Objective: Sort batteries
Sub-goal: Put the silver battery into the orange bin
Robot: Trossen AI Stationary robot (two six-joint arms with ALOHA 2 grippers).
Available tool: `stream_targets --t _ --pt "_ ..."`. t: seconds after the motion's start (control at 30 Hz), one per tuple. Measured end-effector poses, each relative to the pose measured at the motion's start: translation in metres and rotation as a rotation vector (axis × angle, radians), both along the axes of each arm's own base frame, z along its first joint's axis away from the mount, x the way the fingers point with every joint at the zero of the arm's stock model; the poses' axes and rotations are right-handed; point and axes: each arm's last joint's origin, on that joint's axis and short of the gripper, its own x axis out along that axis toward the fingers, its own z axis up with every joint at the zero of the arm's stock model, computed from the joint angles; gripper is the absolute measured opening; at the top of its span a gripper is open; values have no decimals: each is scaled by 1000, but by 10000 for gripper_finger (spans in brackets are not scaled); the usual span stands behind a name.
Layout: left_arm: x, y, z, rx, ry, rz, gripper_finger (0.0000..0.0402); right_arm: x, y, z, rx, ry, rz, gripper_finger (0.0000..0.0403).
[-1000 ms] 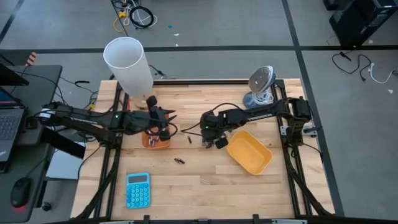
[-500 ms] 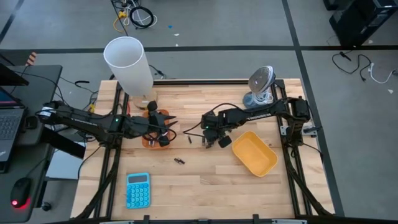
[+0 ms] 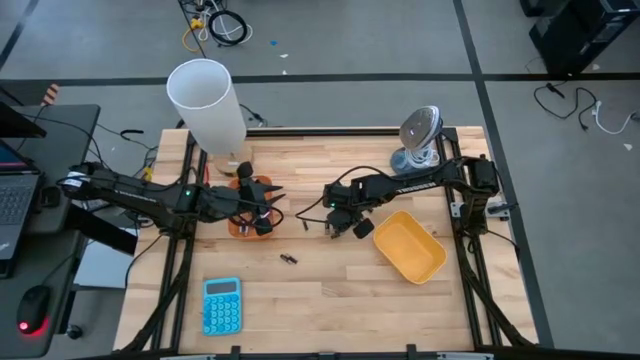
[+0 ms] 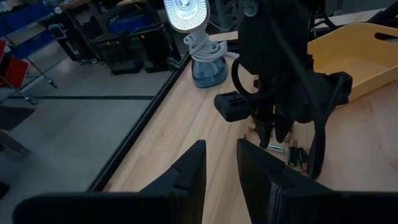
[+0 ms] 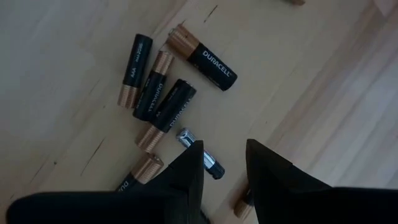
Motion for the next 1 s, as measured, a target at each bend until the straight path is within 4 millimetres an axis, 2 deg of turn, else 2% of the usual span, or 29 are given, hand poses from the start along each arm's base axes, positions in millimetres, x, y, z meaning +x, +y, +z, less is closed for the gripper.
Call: stream_targets --t 0.47,0.7,1.0 --pt "0 0 0 0 1 0 92 -2 0 -3 28 8 -22 106" --pt "0 0 0 0 1 0 92 -8 -2 -15 26 11 -19 126" --pt "0 0 0 0 1 0 92 -5 -2 -15 15 -18 0 143"
